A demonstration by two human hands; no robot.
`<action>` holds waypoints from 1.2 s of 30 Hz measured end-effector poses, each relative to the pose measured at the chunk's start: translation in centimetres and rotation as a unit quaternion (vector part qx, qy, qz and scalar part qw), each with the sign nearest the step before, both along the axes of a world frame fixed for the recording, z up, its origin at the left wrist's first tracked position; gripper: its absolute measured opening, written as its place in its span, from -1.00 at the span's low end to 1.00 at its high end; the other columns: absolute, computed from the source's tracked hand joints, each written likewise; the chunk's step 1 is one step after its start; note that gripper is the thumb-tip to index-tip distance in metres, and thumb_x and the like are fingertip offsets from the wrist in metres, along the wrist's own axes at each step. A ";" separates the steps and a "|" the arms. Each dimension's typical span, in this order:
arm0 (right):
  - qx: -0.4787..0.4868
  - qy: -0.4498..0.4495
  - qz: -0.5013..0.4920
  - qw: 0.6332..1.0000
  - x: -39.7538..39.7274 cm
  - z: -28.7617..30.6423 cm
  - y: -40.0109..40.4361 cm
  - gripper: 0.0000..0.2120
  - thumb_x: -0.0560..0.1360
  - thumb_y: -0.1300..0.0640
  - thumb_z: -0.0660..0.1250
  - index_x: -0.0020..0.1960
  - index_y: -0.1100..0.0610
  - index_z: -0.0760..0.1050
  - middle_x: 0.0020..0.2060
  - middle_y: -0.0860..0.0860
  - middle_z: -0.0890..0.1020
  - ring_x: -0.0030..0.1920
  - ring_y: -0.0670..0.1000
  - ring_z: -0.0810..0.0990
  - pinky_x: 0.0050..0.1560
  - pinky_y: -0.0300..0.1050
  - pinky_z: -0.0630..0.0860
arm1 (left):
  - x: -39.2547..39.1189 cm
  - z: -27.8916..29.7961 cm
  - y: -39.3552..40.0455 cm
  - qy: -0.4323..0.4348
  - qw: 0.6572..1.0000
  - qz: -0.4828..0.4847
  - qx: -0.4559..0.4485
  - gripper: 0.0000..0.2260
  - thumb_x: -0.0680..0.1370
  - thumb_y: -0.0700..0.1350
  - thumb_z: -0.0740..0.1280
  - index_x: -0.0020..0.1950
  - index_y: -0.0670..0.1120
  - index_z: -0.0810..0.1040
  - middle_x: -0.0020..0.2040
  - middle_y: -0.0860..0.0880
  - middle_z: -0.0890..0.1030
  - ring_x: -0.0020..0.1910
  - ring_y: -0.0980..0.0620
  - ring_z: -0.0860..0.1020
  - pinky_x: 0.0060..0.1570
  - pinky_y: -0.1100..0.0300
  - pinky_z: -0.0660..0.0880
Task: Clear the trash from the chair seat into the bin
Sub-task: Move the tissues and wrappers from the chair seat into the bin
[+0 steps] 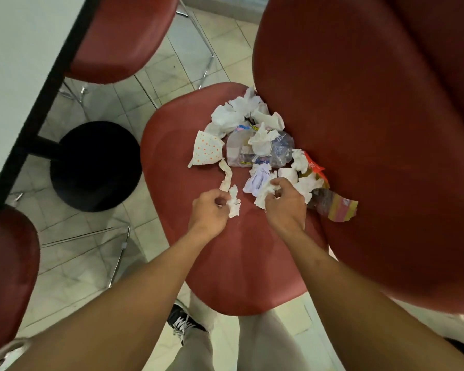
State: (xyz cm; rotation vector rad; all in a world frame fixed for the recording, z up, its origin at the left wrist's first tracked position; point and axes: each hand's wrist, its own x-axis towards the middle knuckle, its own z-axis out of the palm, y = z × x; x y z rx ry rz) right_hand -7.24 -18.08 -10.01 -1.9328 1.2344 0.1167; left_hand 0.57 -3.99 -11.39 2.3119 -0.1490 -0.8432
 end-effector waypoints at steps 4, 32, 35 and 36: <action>-0.013 -0.019 0.030 0.999 -0.5 3.7 3.6 -0.73 0.51 0.19 0.24 0.17 0.00 0.52 -0.07 0.03 0.65 -0.07 0.07 0.60 -0.07 -0.13 0.48 | -1.5 3.5 4.3 -0.019 1.000 0.012 -0.017 -0.83 0.46 -0.28 0.36 -0.07 -0.03 0.65 -0.22 0.12 0.58 -0.24 0.16 0.53 -0.26 0.58 0.35; 0.021 -0.071 0.407 0.910 -4.3 11.2 42.1 -0.75 0.51 0.14 0.30 0.17 -0.02 0.56 -0.10 -0.02 0.67 -0.16 -0.05 0.59 -0.29 -0.40 0.36 | -15.8 8.5 45.3 -0.037 0.923 0.383 -0.018 -0.81 0.47 -0.31 0.32 -0.03 -0.08 0.64 -0.14 0.06 0.61 -0.20 0.18 0.54 -0.14 0.46 0.38; 0.030 -0.073 0.446 0.892 -4.4 10.9 46.0 -0.75 0.51 0.13 0.31 0.16 -0.03 0.57 -0.10 -0.03 0.67 -0.17 -0.06 0.58 -0.16 -0.24 0.46 | -17.6 7.6 49.3 -0.029 0.904 0.426 -0.002 -0.82 0.46 -0.29 0.35 -0.06 -0.04 0.64 -0.14 0.04 0.63 -0.15 0.11 0.56 0.00 0.30 0.43; 0.033 -0.069 0.462 0.883 -4.5 10.6 47.7 -0.75 0.50 0.12 0.32 0.15 -0.04 0.57 -0.12 -0.05 0.67 -0.16 -0.05 0.59 -0.15 -0.23 0.46 | -18.3 7.5 50.9 -0.026 0.895 0.444 0.001 -0.83 0.45 -0.29 0.35 -0.08 -0.03 0.63 -0.16 0.03 0.62 -0.17 0.10 0.55 -0.01 0.29 0.44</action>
